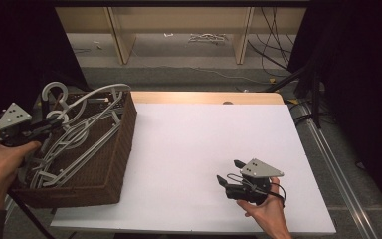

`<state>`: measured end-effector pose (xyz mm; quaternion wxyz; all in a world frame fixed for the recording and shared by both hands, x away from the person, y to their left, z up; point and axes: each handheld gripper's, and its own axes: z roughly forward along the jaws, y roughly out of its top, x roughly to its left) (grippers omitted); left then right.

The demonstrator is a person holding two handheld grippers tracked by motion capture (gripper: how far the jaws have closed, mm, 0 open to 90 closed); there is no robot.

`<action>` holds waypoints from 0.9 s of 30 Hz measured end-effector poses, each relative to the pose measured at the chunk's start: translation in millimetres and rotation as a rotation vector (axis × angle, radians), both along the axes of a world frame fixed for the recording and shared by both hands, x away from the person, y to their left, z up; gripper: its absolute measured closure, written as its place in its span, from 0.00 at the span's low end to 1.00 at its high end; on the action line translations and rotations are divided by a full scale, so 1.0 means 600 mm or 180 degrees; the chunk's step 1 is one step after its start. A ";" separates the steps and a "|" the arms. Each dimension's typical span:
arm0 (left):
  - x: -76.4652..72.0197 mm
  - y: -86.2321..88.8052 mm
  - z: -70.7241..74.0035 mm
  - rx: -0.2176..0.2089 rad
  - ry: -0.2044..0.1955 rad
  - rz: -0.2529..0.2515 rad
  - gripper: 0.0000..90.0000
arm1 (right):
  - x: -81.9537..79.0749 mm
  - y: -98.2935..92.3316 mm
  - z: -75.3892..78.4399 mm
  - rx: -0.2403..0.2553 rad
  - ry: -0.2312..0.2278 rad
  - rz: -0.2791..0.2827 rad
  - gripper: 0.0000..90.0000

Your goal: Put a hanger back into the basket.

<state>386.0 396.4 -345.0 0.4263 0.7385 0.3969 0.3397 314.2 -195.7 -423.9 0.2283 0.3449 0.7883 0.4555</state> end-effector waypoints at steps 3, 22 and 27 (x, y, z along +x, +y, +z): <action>-0.002 0.007 -0.007 -0.0007 0.0019 0.0030 0.88 | 0.000 0.000 -0.001 0.0001 0.0013 -0.0002 0.29; -0.002 0.011 -0.063 -0.0025 0.0280 0.0009 0.88 | 0.001 0.000 -0.002 -0.0014 0.0037 -0.0009 0.30; 0.006 0.003 -0.085 -0.0004 0.0440 -0.0003 0.88 | 0.001 0.000 -0.003 -0.0011 0.0038 -0.0010 0.30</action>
